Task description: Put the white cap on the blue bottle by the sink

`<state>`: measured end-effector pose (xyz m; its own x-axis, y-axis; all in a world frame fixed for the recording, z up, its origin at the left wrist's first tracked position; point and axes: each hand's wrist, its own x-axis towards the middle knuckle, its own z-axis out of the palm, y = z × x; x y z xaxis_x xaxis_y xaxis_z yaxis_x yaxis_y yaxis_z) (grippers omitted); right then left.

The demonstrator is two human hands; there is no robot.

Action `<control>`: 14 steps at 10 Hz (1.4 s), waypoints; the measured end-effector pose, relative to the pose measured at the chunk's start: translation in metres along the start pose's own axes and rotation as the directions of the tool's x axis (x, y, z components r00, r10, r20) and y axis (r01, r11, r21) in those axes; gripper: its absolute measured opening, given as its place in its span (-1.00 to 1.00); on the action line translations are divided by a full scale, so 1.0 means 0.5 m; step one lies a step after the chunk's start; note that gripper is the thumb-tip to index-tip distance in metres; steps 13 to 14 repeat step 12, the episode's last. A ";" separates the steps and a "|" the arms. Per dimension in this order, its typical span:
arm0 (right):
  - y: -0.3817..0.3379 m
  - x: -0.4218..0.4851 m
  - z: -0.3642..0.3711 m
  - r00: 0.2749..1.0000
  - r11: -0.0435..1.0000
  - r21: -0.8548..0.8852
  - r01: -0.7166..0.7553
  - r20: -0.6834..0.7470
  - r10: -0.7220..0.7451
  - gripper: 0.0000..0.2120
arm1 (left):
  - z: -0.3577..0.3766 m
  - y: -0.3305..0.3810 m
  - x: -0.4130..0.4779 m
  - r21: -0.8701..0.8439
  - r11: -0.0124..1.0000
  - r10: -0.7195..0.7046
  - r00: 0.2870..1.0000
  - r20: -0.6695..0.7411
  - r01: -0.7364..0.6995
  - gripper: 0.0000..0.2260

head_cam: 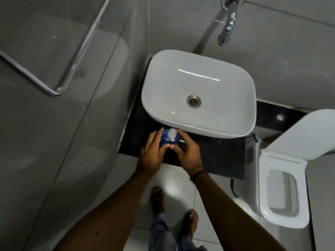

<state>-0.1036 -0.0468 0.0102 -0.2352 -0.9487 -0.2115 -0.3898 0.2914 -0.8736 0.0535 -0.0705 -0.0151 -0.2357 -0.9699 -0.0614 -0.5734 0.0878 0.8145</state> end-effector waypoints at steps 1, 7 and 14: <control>-0.024 0.023 0.051 0.999 1.000 0.006 0.029 0.044 -0.029 -0.48 | -0.044 -0.022 0.006 0.010 0.999 -0.040 0.997 -0.062 0.041 -0.51; -0.033 0.053 0.142 0.988 0.996 0.041 -0.080 0.134 0.074 -0.33 | -0.073 -0.082 0.009 0.058 0.990 -0.121 0.981 -0.150 0.131 -0.46; -0.424 -0.285 -0.256 0.802 0.715 0.367 0.595 -0.334 -0.495 -0.62 | -0.314 0.382 -0.165 0.693 0.719 0.513 0.709 -0.484 -0.047 -0.55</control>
